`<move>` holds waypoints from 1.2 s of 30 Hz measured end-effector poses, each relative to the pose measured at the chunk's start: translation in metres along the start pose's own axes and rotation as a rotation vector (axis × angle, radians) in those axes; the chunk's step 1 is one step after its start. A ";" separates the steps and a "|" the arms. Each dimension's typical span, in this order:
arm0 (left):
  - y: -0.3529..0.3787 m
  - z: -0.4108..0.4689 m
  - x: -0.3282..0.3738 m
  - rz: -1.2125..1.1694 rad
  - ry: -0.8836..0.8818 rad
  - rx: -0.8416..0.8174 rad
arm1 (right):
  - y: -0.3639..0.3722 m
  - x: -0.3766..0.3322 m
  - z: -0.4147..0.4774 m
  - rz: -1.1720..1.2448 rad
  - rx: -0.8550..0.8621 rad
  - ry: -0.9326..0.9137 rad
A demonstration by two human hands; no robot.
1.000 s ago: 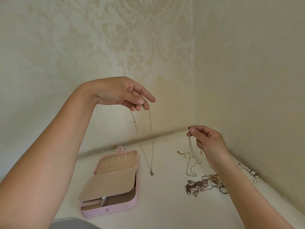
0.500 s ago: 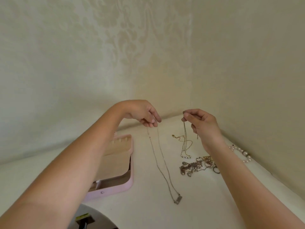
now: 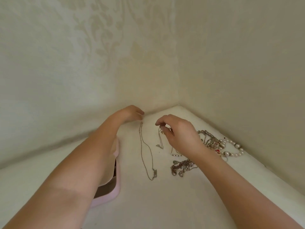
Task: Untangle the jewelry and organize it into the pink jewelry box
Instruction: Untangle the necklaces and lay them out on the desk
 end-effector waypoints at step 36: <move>-0.018 -0.110 -0.063 -0.329 -0.081 0.108 | 0.023 -0.080 -0.027 0.183 -1.019 0.081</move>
Point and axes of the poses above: each hand's wrist, its own z-axis towards the middle knuckle, its own y-axis out of the palm, x = y × z, the point moved 2 cm from there along z, towards the middle knuckle, and after that the axes turned 13 degrees about -y, right-handed, at the moved point
